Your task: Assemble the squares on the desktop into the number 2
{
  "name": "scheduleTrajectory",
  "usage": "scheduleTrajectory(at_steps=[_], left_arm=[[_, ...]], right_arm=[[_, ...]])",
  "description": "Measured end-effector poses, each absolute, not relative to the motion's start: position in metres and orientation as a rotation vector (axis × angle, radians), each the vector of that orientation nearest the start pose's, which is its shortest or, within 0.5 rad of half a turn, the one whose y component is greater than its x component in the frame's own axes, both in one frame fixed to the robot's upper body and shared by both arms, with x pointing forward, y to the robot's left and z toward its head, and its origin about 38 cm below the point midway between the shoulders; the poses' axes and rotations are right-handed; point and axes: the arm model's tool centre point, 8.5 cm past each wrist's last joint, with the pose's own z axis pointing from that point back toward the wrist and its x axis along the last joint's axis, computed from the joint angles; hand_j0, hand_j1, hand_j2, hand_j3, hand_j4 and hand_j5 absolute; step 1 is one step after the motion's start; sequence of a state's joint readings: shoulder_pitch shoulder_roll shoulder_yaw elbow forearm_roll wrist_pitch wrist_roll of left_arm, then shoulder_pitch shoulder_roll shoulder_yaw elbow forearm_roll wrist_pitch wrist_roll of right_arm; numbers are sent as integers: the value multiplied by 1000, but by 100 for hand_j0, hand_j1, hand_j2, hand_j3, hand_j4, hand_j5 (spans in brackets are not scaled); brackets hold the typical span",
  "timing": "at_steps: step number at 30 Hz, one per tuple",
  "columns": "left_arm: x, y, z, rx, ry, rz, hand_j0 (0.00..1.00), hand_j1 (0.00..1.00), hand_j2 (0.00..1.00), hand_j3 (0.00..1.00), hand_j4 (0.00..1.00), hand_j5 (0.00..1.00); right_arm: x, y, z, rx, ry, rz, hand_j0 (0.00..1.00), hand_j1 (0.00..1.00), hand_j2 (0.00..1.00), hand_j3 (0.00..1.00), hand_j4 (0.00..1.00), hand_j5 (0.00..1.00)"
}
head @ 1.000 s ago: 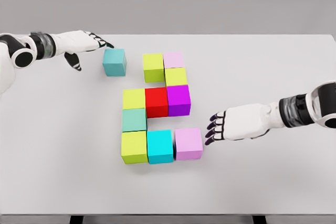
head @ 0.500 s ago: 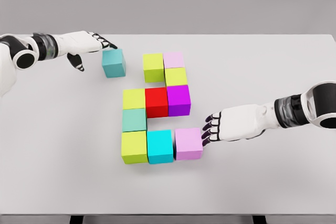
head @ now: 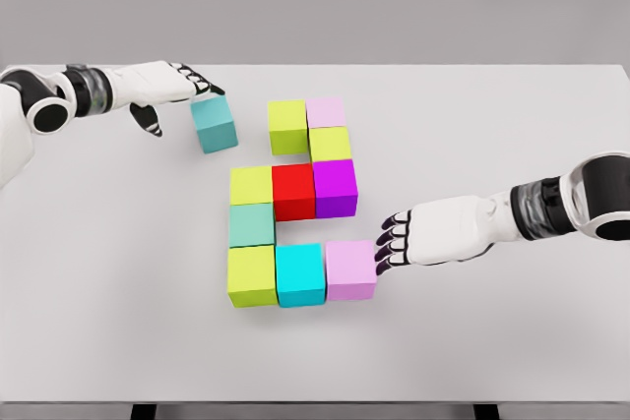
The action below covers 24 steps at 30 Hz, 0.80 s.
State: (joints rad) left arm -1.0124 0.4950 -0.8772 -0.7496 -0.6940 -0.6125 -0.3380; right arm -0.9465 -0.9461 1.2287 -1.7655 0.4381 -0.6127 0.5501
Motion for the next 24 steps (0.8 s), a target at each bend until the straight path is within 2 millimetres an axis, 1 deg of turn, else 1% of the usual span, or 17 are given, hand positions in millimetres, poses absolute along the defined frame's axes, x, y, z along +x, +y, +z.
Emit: scheduleTrajectory(at_steps=[5, 8, 9, 10, 11, 13, 14, 15, 16, 17, 18, 20, 21, 23, 24], left_arm=[[547, 288, 182, 607, -1158, -2087, 100, 100, 100, 100, 100, 100], [547, 296, 187, 620, -1157, -2076, 100, 100, 100, 100, 100, 100], [547, 300, 189, 628, -1155, -2069, 100, 100, 100, 100, 100, 100], [547, 305, 190, 635, -1152, -2062, 100, 100, 100, 100, 100, 100], [546, 309, 192, 642, -1149, -2056, 100, 100, 100, 100, 100, 100], [545, 318, 192, 648, -1139, -2045, 100, 100, 100, 100, 100, 100], [541, 324, 186, 640, -1123, -2041, 100, 100, 100, 100, 100, 100], [540, 329, 185, 642, -1115, -2037, 100, 100, 100, 100, 100, 100], [539, 333, 185, 646, -1108, -2034, 100, 100, 100, 100, 100, 100], [537, 338, 182, 644, -1096, -2031, 100, 100, 100, 100, 100, 100], [534, 343, 179, 642, -1084, -2029, 100, 100, 100, 100, 100, 100], [531, 350, 176, 642, -1068, -2026, 100, 100, 100, 100, 100, 100], [531, 351, 176, 643, -1064, -2025, 100, 100, 100, 100, 100, 100], [528, 354, 172, 638, -1054, -2028, 100, 100, 100, 100, 100, 100], [528, 354, 171, 636, -1052, -2031, 100, 100, 100, 100, 100, 100]], right_arm=[[358, -221, 191, 120, 1310, -3031, 99, 99, 99, 99, 99, 99], [359, -224, 193, 136, 1307, -3036, 99, 99, 99, 99, 99, 99], [360, -229, 196, 151, 1305, -3048, 100, 100, 100, 100, 100, 100], [363, -239, 203, 195, 1313, -3060, 100, 100, 100, 100, 100, 100], [367, -250, 215, 255, 1338, -3068, 100, 100, 100, 100, 100, 100], [372, -282, 248, 357, 1484, -3093, 100, 100, 100, 100, 100, 100], [368, -298, 255, 345, 1590, -3114, 100, 100, 100, 100, 100, 100], [367, -308, 269, 352, 1697, -3104, 100, 100, 100, 100, 100, 100], [363, -315, 269, 304, 1802, -3106, 100, 100, 100, 100, 100, 100], [359, -318, 267, 224, 1932, -3095, 100, 100, 100, 100, 100, 100], [356, -317, 262, 134, 2048, -3067, 100, 100, 100, 100, 100, 100], [361, -319, 266, 38, 2303, -2967, 100, 100, 100, 100, 100, 100], [364, -320, 265, 15, 2396, -2914, 100, 100, 100, 100, 100, 100], [354, -323, 226, -161, 2627, -2851, 100, 100, 100, 100, 100, 100], [353, -323, 217, -194, 2743, -2775, 100, 100, 100, 100, 100, 100]])
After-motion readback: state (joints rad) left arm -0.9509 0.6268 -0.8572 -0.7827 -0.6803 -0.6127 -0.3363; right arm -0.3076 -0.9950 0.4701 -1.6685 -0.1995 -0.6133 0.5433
